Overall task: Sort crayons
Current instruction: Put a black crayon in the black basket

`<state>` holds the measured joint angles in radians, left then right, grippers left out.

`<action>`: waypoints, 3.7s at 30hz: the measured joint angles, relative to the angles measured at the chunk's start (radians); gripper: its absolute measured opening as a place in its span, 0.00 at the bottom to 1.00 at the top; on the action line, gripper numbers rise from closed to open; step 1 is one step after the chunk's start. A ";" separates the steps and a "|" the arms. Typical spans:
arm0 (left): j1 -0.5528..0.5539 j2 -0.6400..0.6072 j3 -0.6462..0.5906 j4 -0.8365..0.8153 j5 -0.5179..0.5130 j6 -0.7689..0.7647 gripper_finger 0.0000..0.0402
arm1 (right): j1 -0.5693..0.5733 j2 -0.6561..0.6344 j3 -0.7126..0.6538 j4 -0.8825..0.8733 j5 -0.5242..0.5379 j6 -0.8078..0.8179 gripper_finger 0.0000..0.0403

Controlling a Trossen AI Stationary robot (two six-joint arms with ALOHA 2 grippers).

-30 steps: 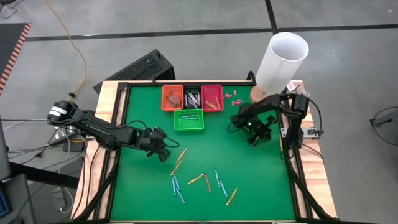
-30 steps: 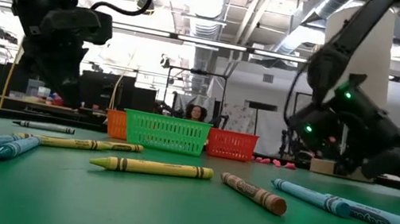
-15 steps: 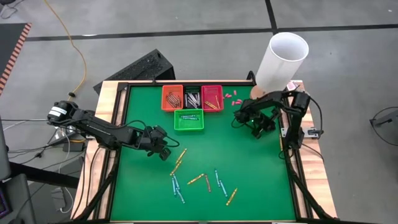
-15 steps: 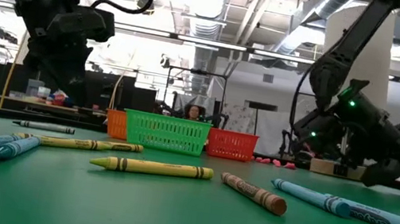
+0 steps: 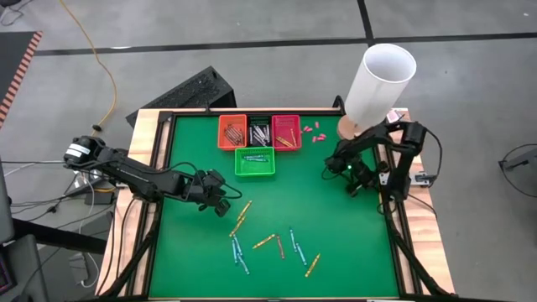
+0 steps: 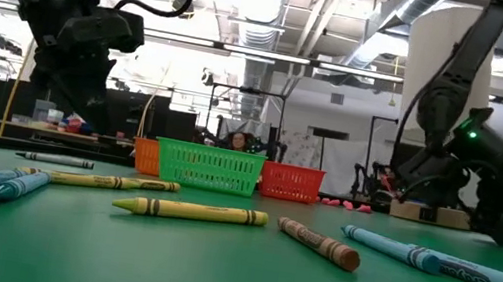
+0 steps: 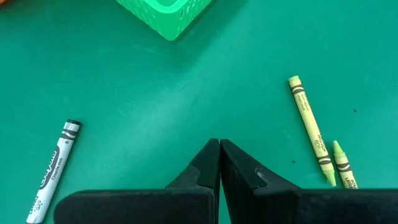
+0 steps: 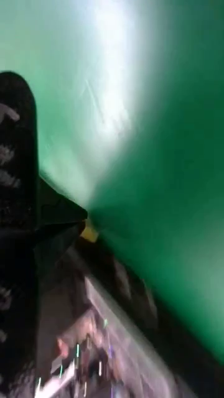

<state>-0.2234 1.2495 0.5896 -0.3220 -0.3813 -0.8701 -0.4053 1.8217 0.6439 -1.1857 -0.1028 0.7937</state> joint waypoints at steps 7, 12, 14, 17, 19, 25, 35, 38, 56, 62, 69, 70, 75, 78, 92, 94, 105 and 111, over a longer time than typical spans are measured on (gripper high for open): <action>0.000 0.000 0.000 0.001 -0.002 0.036 0.00 | 0.191 -0.004 0.049 0.005 -0.122 0.107 0.00; 0.000 0.000 0.000 0.004 -0.002 0.037 0.00 | 0.334 -0.001 0.158 -0.059 -0.136 0.198 0.00; -0.002 0.000 0.000 0.005 0.000 0.037 0.00 | 0.388 -0.001 0.202 -0.096 -0.123 0.244 0.00; -0.002 0.000 0.000 0.006 0.002 0.037 0.00 | 0.466 -0.003 0.237 -0.138 -0.079 0.323 0.00; -0.002 0.000 0.000 0.007 -0.002 0.038 0.00 | 0.506 -0.003 0.238 -0.128 -0.079 0.398 0.00; -0.002 0.000 0.000 0.008 -0.022 0.047 0.00 | 0.622 -0.003 0.223 -0.137 -0.007 0.754 0.00; -0.002 0.000 0.000 0.007 -0.024 0.047 0.00 | 0.717 -0.003 0.216 -0.304 -0.001 1.044 0.00; -0.002 0.000 0.000 0.007 -0.025 0.047 0.00 | 0.733 -0.003 0.216 -0.313 -0.002 1.083 0.00; -0.002 0.000 0.000 0.007 -0.025 0.064 0.00 | 0.786 -0.008 0.088 -0.140 -0.035 1.333 0.00; -0.002 0.000 0.000 0.007 -0.025 0.064 0.00 | 0.803 -0.007 0.080 -0.133 -0.037 1.336 0.00; -0.002 0.000 0.000 0.006 -0.004 0.063 0.00 | 0.812 -0.012 0.033 0.029 0.004 1.299 0.00; -0.002 0.000 0.000 0.007 0.001 0.063 0.00 | 0.813 -0.011 0.040 0.026 0.018 1.311 0.00; -0.002 0.000 0.000 0.006 0.011 0.062 0.00 | 0.824 -0.036 0.151 -0.044 0.129 1.294 0.00; -0.002 0.000 0.000 0.009 0.009 0.062 0.00 | 0.824 -0.065 0.225 -0.112 0.210 1.256 0.00; -0.002 0.000 0.000 0.036 -0.010 0.063 0.00 | 0.628 -0.080 0.251 -0.363 0.263 0.896 0.00; -0.002 0.000 0.000 0.036 -0.010 0.063 0.00 | 0.569 -0.080 0.250 -0.384 0.270 0.758 0.00; -0.002 0.000 0.000 0.036 -0.024 0.078 0.00 | 0.250 -0.082 0.250 -0.375 0.288 0.188 0.00; -0.002 0.000 0.000 0.036 -0.025 0.082 0.00 | 0.181 -0.082 0.200 -0.292 0.194 0.094 0.00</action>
<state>-0.2256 1.2491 0.5896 -0.2863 -0.4062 -0.7883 -0.2239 1.7397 0.8438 -1.4781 0.0910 0.8879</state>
